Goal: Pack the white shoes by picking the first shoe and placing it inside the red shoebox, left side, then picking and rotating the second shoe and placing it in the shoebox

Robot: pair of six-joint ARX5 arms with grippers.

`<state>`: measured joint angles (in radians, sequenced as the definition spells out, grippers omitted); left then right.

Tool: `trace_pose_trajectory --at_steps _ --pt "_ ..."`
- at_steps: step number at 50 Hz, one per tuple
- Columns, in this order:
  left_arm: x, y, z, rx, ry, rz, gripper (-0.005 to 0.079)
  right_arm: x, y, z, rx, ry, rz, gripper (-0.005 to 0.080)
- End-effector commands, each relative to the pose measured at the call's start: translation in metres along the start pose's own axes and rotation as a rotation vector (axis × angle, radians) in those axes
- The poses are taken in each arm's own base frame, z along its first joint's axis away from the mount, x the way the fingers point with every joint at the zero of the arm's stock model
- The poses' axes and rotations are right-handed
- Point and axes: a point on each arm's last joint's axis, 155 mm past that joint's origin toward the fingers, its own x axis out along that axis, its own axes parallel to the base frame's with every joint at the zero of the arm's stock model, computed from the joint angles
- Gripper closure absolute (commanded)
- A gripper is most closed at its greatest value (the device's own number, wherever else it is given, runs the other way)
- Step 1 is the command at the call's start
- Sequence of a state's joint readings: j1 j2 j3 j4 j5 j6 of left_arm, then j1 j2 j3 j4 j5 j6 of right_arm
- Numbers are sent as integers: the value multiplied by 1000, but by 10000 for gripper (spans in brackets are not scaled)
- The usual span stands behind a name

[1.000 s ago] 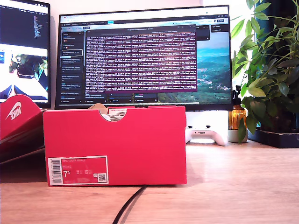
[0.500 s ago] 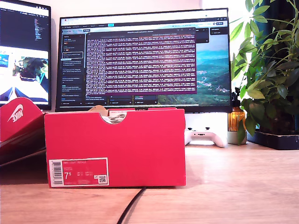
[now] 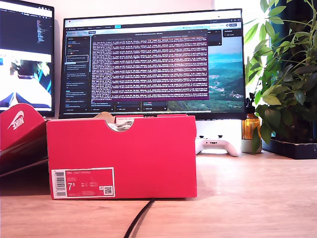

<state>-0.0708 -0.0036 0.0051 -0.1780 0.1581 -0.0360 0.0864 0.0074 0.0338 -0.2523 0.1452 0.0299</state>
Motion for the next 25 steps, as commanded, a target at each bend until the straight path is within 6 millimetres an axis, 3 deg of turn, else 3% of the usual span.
trace_pose_trajectory --at_steps 1,25 --pt "2 0 -19 -27 44 -4 764 -1 -1 1 8 -3 -3 753" --pt "2 0 -19 -34 48 -3 764 -1 -1 1 8 -3 -3 753"
